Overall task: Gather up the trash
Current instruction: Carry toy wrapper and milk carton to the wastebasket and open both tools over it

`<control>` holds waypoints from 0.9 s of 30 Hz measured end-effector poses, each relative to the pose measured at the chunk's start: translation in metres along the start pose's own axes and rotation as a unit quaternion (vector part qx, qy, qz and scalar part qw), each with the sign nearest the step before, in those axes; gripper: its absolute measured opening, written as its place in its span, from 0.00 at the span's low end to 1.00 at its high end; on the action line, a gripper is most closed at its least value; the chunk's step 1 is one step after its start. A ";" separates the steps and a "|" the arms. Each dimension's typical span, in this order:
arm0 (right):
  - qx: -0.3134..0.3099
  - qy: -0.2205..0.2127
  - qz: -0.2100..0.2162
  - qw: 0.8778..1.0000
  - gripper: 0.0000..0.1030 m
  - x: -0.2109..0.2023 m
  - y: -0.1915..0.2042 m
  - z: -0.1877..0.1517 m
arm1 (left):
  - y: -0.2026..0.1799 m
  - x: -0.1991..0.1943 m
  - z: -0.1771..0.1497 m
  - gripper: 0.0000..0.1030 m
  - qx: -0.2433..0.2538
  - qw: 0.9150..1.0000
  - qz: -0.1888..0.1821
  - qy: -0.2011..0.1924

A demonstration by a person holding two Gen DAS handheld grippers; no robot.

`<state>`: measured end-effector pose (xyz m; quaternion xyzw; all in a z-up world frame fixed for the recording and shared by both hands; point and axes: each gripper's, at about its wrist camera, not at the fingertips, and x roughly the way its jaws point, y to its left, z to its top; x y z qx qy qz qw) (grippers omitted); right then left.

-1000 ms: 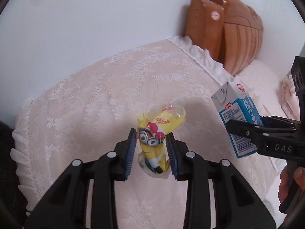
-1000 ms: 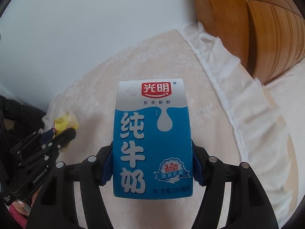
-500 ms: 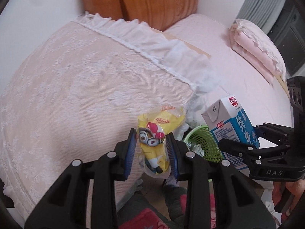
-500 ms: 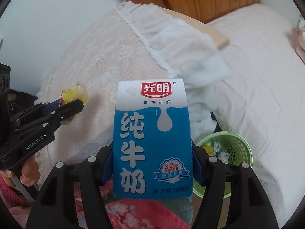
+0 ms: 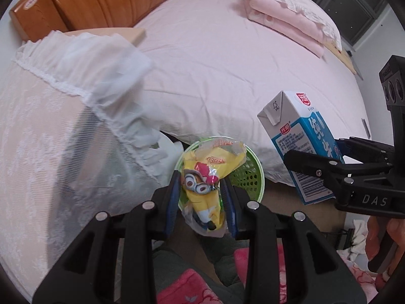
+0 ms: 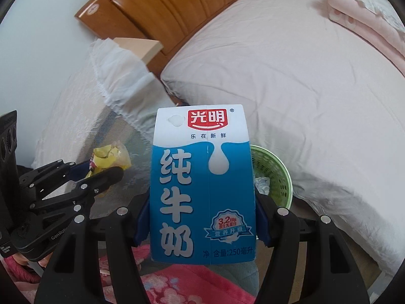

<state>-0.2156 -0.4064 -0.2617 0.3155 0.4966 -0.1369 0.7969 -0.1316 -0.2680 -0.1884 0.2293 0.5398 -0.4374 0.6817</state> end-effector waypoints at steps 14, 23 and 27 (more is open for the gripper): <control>0.057 0.016 -0.005 0.998 0.64 -0.008 -0.090 -0.019 | -0.060 0.044 0.004 0.67 0.022 0.998 -0.031 0.041; 0.067 0.010 -0.003 0.998 0.64 -0.003 -0.090 -0.017 | -0.057 0.038 0.006 0.85 0.022 0.999 -0.022 0.045; 0.069 0.009 -0.004 0.998 0.64 -0.005 -0.091 -0.017 | -0.048 0.030 0.008 0.87 0.017 0.999 -0.008 0.035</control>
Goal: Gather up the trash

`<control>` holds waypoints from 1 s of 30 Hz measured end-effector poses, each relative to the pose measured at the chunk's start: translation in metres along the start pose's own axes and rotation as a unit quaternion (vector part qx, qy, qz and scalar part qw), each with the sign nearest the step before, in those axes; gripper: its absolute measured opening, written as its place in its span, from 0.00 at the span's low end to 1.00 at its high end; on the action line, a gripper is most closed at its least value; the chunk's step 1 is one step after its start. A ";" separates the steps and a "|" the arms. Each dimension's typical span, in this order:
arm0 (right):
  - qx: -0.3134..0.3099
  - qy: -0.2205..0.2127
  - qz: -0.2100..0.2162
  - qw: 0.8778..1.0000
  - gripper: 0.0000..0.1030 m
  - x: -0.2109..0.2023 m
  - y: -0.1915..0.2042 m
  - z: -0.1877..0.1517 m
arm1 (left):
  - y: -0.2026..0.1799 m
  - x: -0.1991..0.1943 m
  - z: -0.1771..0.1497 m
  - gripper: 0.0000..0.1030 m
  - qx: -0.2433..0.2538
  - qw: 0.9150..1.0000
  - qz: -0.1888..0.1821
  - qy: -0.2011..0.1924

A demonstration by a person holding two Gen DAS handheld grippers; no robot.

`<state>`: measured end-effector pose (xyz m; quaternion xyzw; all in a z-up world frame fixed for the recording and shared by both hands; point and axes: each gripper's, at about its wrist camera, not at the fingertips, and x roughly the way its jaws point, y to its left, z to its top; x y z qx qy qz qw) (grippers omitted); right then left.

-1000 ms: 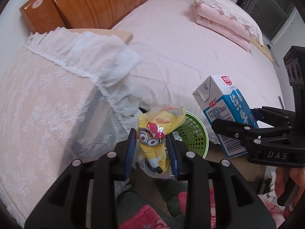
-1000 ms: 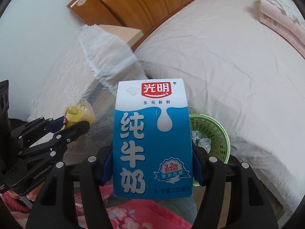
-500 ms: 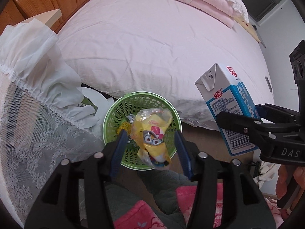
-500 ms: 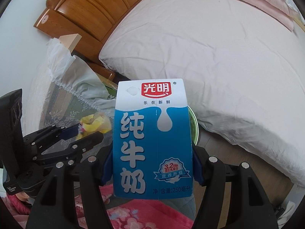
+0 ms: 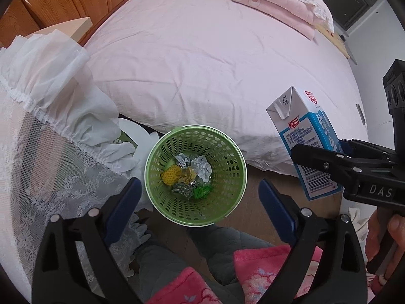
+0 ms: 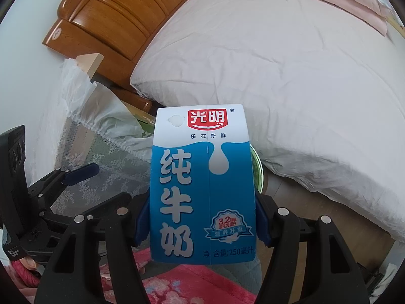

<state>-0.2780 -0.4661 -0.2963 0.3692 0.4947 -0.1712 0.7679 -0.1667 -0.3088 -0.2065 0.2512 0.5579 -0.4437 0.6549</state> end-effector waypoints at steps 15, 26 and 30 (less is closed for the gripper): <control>-0.042 0.057 -0.012 0.997 0.72 0.045 0.026 0.000 | 0.047 -0.052 -0.004 0.92 -0.048 0.994 0.078 -0.065; -0.061 0.071 -0.044 0.995 0.97 0.059 0.046 -0.002 | 0.072 -0.064 -0.016 0.92 -0.091 0.990 0.087 -0.070; -0.069 0.072 -0.052 0.994 0.97 0.060 0.053 -0.001 | 0.081 -0.069 -0.020 0.92 -0.109 0.988 0.086 -0.072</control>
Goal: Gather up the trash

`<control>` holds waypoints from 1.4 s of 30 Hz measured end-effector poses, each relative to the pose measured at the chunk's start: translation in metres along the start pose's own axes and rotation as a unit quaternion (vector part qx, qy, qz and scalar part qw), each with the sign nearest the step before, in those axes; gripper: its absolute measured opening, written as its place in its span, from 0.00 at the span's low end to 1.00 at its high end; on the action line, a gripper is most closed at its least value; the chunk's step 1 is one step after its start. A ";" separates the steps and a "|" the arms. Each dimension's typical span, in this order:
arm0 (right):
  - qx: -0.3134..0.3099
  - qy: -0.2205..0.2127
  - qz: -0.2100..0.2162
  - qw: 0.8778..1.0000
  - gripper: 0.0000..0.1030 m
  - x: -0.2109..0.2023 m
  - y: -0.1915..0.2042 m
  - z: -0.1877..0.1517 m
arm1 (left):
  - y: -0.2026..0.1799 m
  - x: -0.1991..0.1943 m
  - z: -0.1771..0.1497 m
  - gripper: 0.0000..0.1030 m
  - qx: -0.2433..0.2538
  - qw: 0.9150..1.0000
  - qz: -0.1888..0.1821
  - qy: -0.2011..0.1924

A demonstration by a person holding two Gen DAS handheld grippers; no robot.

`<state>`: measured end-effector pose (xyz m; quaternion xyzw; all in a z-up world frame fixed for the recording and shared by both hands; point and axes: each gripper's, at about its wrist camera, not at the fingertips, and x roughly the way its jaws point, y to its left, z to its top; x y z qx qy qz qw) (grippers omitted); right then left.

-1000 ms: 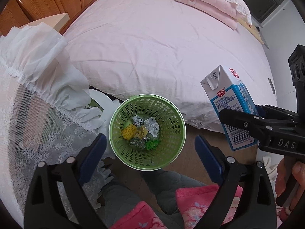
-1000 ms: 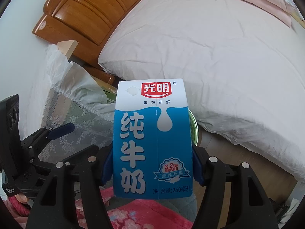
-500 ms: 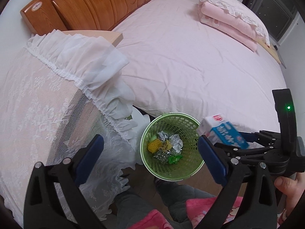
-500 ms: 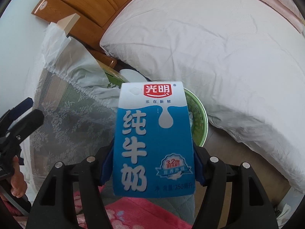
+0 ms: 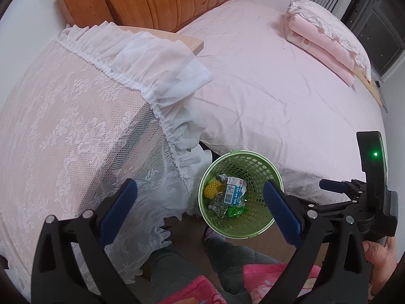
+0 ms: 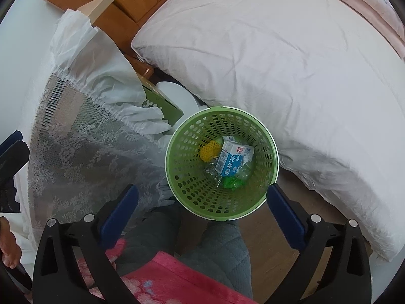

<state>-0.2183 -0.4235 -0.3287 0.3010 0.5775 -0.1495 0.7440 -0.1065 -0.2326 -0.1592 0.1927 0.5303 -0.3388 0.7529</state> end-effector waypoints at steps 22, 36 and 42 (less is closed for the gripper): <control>-0.301 -0.230 0.075 0.922 0.98 -0.168 0.267 0.069 | 0.194 -0.215 0.013 0.92 -0.203 0.937 0.187 -0.214; -0.363 -0.300 0.122 0.874 0.98 -0.250 0.386 0.061 | 0.259 -0.288 -0.014 0.92 -0.303 0.887 0.251 -0.243; -0.382 -0.279 0.116 0.874 0.98 -0.244 0.407 0.063 | 0.265 -0.280 -0.020 0.93 -0.310 0.885 0.260 -0.229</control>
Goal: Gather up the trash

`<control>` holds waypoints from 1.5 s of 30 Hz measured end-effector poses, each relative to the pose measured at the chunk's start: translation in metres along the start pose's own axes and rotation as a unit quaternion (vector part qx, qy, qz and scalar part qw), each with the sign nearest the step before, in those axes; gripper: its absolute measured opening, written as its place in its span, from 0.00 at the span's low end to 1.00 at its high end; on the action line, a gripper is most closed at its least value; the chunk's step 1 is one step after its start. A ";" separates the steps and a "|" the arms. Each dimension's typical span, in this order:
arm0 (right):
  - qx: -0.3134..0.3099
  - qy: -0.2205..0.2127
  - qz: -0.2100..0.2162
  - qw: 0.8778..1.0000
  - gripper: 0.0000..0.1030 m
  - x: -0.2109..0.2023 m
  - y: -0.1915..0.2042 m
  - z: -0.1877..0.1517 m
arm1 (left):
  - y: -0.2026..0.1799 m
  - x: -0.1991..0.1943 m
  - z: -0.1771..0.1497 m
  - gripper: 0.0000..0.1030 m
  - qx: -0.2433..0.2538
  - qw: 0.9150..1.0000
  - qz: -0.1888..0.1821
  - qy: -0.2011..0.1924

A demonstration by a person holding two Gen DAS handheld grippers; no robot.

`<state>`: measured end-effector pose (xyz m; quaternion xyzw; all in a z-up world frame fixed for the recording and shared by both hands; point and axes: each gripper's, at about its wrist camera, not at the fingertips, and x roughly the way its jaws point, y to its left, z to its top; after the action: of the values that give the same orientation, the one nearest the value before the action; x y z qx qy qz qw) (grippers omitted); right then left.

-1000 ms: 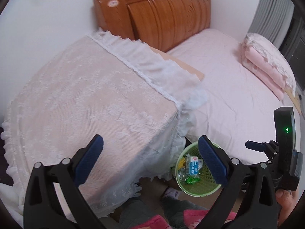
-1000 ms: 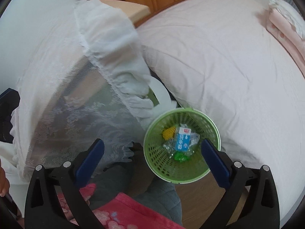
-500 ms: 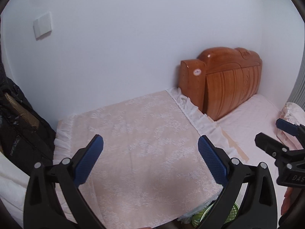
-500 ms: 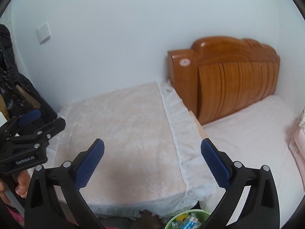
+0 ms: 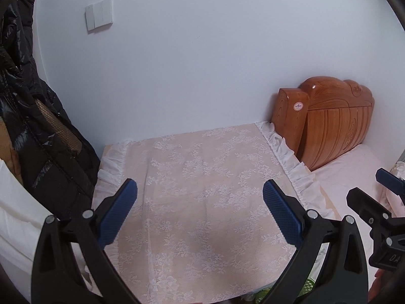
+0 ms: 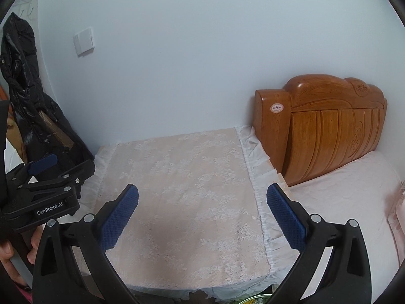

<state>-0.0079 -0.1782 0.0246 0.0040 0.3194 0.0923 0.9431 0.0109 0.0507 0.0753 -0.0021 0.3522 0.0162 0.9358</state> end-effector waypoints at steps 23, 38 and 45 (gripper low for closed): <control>-0.004 0.025 -0.006 1.000 0.98 0.019 0.005 -0.023 | 0.003 0.021 -0.001 0.92 -0.004 1.000 -0.009 0.027; 0.003 0.025 -0.006 1.000 0.98 0.020 0.003 -0.023 | 0.001 0.023 -0.002 0.93 -0.001 1.000 -0.009 0.030; 0.006 0.027 -0.005 1.000 0.98 0.021 0.000 -0.023 | 0.001 0.026 -0.001 0.92 -0.001 0.999 -0.010 0.033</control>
<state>-0.0058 -0.1754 -0.0063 0.0056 0.3451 0.0852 0.9347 0.0300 0.0524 0.0571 -0.0074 0.3830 0.0069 0.9237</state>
